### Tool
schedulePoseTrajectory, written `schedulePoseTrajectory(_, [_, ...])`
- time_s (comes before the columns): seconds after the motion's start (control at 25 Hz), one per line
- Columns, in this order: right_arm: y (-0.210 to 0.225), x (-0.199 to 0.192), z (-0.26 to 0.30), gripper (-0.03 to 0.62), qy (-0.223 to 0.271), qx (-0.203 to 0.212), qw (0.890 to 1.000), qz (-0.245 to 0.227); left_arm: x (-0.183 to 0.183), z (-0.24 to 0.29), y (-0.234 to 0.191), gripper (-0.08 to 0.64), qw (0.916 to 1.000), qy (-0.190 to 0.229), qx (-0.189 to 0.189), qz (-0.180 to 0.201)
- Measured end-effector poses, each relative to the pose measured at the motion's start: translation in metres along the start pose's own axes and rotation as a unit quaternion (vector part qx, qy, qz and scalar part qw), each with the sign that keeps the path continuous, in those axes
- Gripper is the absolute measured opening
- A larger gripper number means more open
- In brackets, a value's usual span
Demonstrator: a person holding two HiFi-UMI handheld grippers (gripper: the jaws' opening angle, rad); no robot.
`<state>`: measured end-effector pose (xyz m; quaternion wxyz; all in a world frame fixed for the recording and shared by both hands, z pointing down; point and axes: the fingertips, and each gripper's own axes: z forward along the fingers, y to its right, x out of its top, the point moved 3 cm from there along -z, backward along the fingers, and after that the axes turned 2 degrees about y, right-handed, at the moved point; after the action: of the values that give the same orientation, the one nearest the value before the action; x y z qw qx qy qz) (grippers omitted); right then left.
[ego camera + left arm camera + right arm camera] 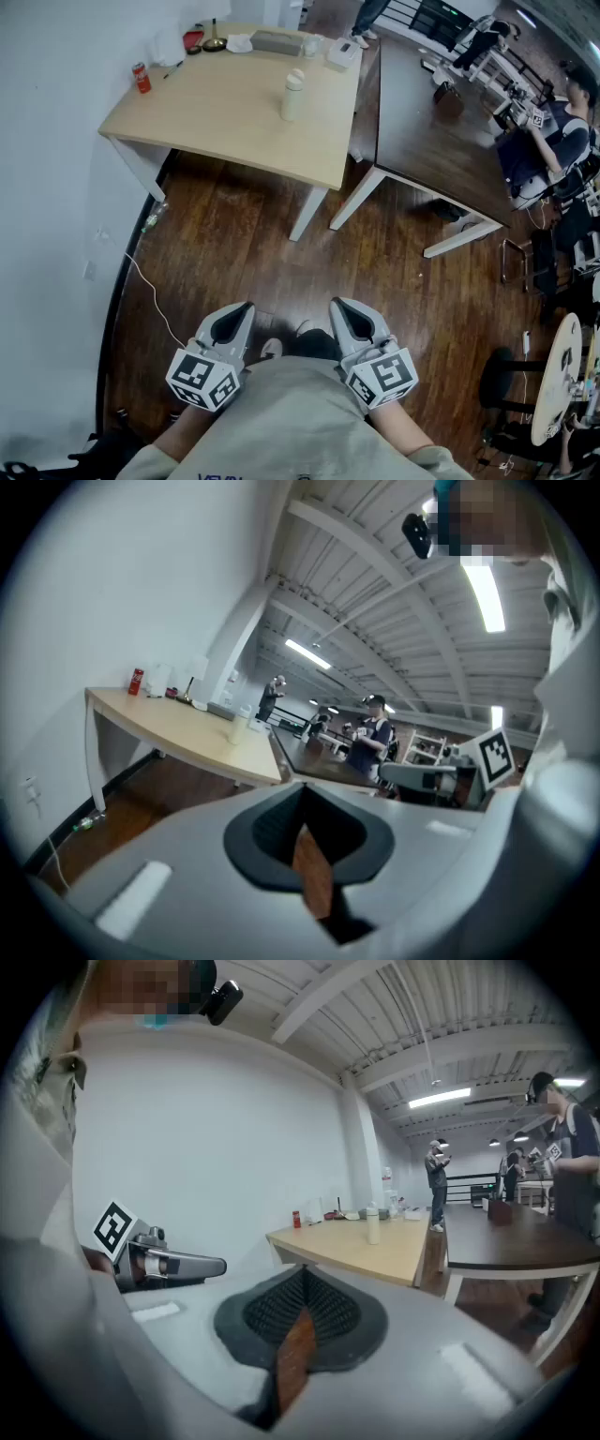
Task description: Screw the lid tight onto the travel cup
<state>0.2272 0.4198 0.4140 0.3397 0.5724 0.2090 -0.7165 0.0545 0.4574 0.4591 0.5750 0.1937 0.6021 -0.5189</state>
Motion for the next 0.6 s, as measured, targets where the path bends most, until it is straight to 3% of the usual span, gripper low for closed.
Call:
schedulePoseTrajectory(0.16, [0.001,0.003,0.030,-0.003,-0.002,0.019,1.000,0.002,0.007,0.006,-0.025,0.002,0.9997,0.003,0.022,-0.004])
schedulePoseTrajectory(0.32, [0.012,0.000,0.072,-0.003,-0.008,0.046,0.999,0.016,0.015,0.013,-0.057,0.002,0.9977,0.002,0.067,-0.010])
schedulePoseTrajectory(0.48, [0.041,0.006,0.132,-0.003,-0.001,0.067,0.997,0.036,0.032,0.037,-0.096,0.002,0.9933,-0.007,0.115,-0.007])
schedulePoseTrajectory(0.6, [0.069,0.021,0.176,-0.003,0.013,0.073,0.996,0.042,0.055,0.070,-0.120,0.002,0.9913,-0.012,0.131,0.005])
